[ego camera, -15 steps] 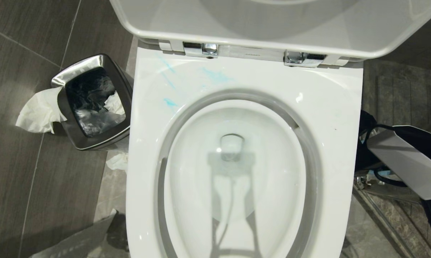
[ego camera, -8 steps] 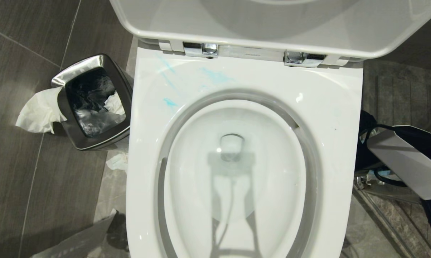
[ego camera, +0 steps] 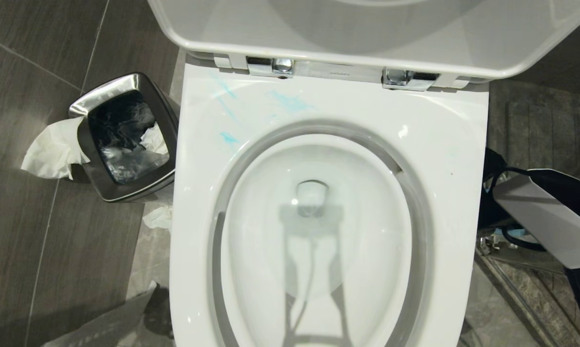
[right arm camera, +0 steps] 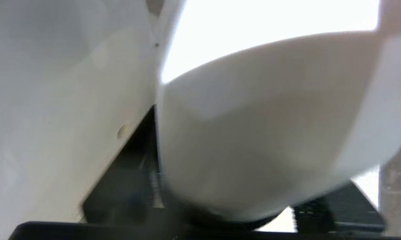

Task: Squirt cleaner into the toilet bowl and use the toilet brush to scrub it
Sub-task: Pour in the cleaning agent

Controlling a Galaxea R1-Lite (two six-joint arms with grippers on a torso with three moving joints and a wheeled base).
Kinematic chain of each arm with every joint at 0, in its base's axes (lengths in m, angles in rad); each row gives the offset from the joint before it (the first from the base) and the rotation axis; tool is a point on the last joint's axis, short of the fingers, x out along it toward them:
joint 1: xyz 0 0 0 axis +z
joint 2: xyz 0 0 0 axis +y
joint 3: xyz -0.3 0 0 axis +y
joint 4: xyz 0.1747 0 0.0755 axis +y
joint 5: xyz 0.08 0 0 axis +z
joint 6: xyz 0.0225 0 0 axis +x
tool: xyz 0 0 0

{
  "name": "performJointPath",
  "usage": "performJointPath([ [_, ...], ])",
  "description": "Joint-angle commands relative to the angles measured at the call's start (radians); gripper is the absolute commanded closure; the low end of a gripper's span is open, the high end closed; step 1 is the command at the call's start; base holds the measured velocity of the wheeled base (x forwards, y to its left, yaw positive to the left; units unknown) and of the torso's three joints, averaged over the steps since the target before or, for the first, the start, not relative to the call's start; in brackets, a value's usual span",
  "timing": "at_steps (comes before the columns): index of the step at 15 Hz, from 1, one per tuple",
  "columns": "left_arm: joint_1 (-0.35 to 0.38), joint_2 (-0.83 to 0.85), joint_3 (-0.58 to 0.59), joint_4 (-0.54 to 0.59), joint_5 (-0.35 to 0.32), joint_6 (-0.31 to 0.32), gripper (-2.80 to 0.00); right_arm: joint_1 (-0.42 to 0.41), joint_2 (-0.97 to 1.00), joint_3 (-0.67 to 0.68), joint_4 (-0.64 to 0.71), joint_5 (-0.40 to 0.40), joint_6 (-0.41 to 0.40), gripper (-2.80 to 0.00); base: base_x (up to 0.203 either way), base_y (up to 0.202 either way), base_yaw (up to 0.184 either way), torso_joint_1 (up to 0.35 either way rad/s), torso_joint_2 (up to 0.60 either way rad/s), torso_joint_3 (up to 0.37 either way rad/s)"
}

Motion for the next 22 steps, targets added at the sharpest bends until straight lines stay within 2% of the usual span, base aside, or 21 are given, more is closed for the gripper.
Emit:
performJointPath([
  [1,0.0,0.002,0.001,0.0,-0.001,0.0,0.0,-0.001,0.002,-0.002,-0.009,0.003,-0.002,0.0,0.0,0.0,0.0,0.0,0.0,0.0],
  [12,0.0,0.002,0.0,0.0,0.0,0.0,0.0,-0.029,-0.07,0.024,-0.009,-0.001,0.001,0.0,0.0,0.0,0.0,0.0,0.0,0.0],
  [19,0.0,0.002,0.001,0.0,0.0,0.0,0.0,-0.058,-0.25,0.205,-0.009,-0.005,0.03,0.0,0.0,0.0,0.0,0.0,0.0,0.0],
  [22,0.0,0.002,0.002,0.0,-0.001,0.0,0.0,-0.058,-0.354,0.322,-0.009,-0.018,0.05,0.0,0.0,0.0,0.0,0.0,0.0,0.0],
])
